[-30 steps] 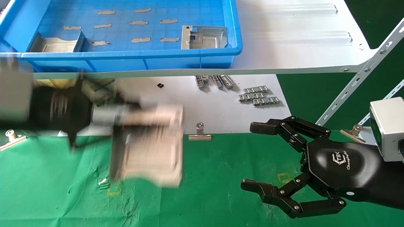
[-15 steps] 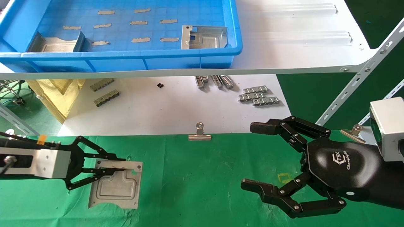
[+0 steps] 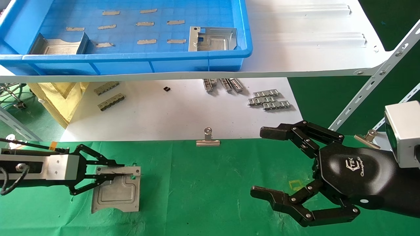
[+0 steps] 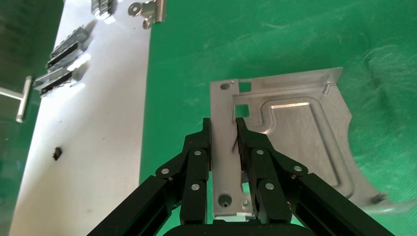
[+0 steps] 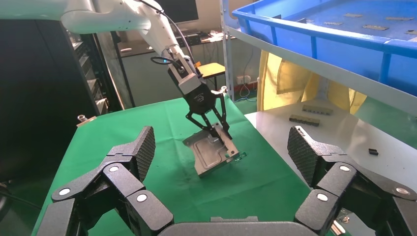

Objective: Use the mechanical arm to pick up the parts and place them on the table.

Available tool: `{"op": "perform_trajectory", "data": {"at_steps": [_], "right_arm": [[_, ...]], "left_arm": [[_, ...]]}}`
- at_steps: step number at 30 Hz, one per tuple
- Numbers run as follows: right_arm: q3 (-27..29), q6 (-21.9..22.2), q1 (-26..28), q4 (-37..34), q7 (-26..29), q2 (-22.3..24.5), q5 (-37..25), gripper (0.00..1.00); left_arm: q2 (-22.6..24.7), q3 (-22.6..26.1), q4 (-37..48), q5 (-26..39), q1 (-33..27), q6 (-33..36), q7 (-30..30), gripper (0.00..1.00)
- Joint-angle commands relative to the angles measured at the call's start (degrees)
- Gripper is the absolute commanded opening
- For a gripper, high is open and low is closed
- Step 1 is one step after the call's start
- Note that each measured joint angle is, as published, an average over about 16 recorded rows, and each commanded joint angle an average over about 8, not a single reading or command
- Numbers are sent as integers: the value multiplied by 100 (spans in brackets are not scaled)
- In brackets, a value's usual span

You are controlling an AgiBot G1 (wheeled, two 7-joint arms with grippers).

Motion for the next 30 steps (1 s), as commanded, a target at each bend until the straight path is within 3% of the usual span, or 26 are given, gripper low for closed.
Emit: {"op": "perform_trajectory", "data": {"at_steps": [1,9,20,30], "right_arm": [[0,0,0,0,0,0,0,100],[0,0,0,0,0,0,0,100],[0,1,-1,-1,0,1,1,100],[0,1,-1,-1,0,1,1,100]], "left_arm": [[53,18,150,17,-33,53,63,100],[97,1,317,-138,-77,183,80,100],[-17,-269,299,-1035,419,289,-1372,100],[-27,-296,259,-1062,446,291,-1376,100]]}}
